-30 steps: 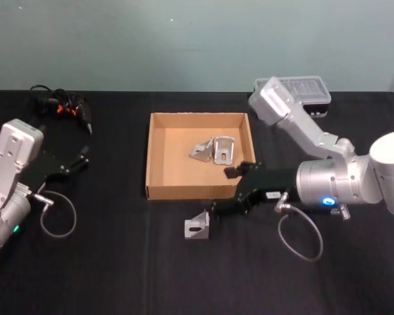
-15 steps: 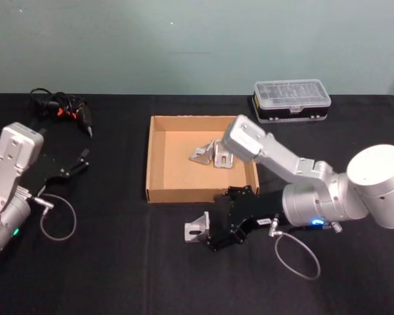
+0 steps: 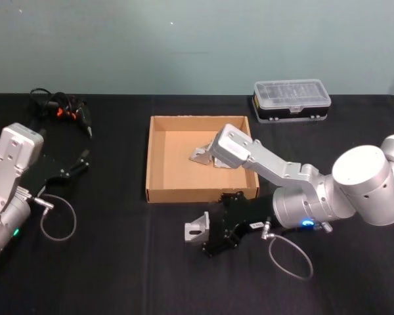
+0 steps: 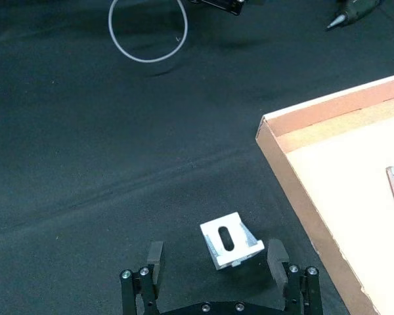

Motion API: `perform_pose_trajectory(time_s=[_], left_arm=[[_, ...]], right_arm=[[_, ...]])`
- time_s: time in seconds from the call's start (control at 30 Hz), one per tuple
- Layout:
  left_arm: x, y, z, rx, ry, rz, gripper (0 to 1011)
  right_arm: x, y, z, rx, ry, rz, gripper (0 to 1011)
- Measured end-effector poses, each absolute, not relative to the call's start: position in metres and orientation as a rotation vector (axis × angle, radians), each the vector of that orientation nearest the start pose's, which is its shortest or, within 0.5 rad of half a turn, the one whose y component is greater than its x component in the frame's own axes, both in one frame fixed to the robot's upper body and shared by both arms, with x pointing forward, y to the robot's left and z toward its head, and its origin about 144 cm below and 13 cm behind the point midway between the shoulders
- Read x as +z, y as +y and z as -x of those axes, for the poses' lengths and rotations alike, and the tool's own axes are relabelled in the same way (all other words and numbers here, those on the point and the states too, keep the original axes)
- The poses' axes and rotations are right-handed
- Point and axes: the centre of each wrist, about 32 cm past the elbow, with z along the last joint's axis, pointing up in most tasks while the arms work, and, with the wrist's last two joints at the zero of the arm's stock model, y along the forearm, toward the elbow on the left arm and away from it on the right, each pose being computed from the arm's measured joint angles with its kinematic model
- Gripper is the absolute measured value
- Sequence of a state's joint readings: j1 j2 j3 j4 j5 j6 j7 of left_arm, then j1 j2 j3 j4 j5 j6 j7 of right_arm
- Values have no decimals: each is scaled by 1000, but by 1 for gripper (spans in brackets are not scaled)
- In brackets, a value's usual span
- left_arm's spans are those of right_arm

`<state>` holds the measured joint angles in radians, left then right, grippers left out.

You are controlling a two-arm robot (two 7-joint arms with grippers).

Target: Use one hand to pick up the angle iron from the table and place it into the box.

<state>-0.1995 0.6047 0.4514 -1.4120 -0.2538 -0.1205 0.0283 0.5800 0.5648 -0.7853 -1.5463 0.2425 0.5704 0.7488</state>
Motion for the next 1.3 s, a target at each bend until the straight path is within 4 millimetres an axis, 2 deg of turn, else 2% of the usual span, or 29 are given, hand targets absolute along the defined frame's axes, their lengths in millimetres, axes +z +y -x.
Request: perform_pose_trajectory(time_s=[0.5,1.07,1.3], left_arm=[[1140,310,-489,1248,-285,-305,1012],[1140,310,-489,1248,-285,-304,1011],[1140,310,-489,1248,-285,-304,1011]], right_arm=[[1235,-195,-549,-350,54,737,1004],[1230,-192,-551,-355,58,751,1004],[1231,-192,-551,-356,57,750,877]])
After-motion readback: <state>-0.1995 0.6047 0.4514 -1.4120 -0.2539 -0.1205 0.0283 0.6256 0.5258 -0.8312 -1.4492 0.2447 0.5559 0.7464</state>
